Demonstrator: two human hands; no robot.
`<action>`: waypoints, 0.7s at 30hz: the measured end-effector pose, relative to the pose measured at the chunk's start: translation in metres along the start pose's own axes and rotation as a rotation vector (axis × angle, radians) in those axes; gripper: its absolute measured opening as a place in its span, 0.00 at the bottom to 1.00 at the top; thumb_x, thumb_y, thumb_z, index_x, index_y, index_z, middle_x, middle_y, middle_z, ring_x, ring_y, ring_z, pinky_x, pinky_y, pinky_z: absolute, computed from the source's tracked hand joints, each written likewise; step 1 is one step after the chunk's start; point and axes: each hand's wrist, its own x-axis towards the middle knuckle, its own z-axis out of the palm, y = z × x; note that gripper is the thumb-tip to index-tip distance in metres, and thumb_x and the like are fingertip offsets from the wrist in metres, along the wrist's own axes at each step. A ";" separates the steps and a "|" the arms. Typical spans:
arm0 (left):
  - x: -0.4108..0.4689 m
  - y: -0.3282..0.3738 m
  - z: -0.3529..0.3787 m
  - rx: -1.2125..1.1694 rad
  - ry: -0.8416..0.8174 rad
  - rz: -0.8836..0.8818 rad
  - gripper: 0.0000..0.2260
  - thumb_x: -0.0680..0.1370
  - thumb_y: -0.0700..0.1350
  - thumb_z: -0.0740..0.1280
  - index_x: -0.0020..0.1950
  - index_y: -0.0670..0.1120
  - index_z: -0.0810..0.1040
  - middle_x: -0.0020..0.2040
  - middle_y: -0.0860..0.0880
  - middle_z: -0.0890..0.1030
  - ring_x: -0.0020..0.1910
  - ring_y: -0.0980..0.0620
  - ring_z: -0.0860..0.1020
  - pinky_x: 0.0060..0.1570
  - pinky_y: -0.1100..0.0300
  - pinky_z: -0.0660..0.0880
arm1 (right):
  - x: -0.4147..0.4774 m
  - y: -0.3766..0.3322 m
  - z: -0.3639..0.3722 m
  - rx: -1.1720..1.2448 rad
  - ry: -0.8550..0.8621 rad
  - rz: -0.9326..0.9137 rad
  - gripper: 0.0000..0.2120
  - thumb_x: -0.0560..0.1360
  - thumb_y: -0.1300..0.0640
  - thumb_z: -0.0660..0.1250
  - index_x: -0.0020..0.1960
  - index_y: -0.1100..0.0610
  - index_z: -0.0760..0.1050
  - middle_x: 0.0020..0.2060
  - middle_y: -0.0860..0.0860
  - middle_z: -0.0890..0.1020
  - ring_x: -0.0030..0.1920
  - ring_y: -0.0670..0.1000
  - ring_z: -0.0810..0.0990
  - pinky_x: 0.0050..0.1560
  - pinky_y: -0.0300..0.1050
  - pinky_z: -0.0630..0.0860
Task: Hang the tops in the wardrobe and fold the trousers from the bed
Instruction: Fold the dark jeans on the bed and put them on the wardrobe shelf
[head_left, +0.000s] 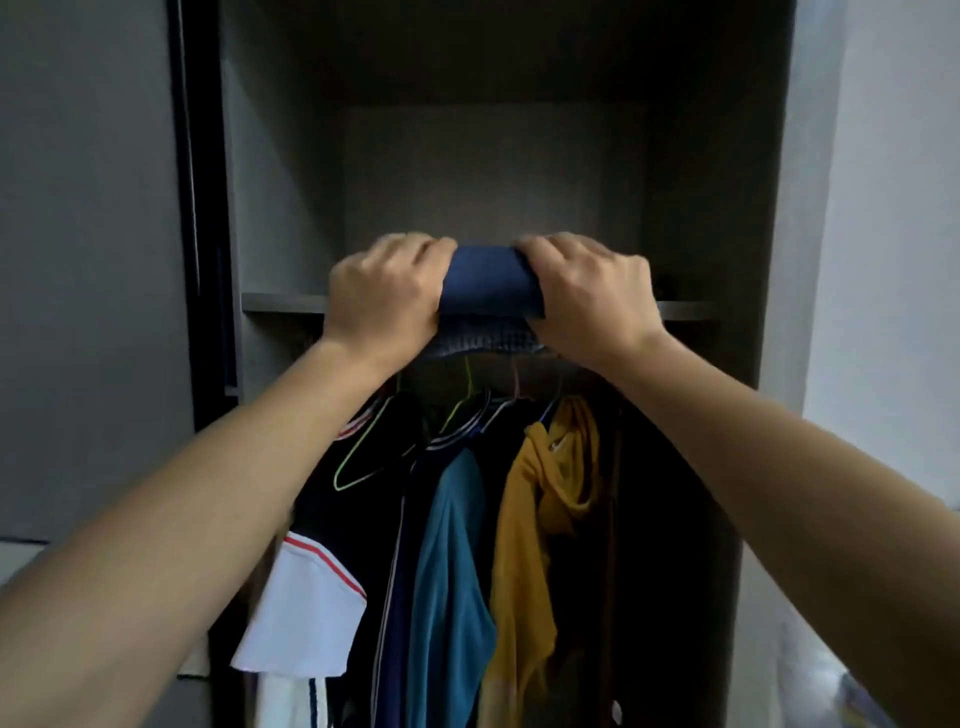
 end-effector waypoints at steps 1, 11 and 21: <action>0.016 -0.005 0.010 0.020 0.034 0.008 0.20 0.70 0.39 0.66 0.63 0.43 0.78 0.55 0.41 0.82 0.52 0.39 0.80 0.40 0.47 0.78 | 0.016 0.010 0.007 -0.009 0.040 -0.007 0.28 0.69 0.51 0.73 0.67 0.53 0.70 0.57 0.54 0.80 0.56 0.58 0.80 0.42 0.54 0.78; 0.137 -0.046 0.171 0.252 0.052 0.110 0.20 0.77 0.44 0.63 0.69 0.43 0.69 0.60 0.42 0.77 0.55 0.40 0.78 0.40 0.48 0.76 | 0.137 0.112 0.144 -0.161 0.205 -0.057 0.29 0.71 0.50 0.72 0.69 0.56 0.67 0.57 0.58 0.79 0.54 0.61 0.80 0.44 0.58 0.79; 0.176 -0.110 0.306 0.295 -0.036 0.115 0.18 0.75 0.45 0.67 0.63 0.43 0.71 0.54 0.42 0.79 0.47 0.38 0.79 0.34 0.52 0.65 | 0.223 0.134 0.269 -0.138 0.095 -0.107 0.24 0.71 0.46 0.69 0.64 0.54 0.69 0.52 0.56 0.80 0.47 0.62 0.81 0.44 0.56 0.77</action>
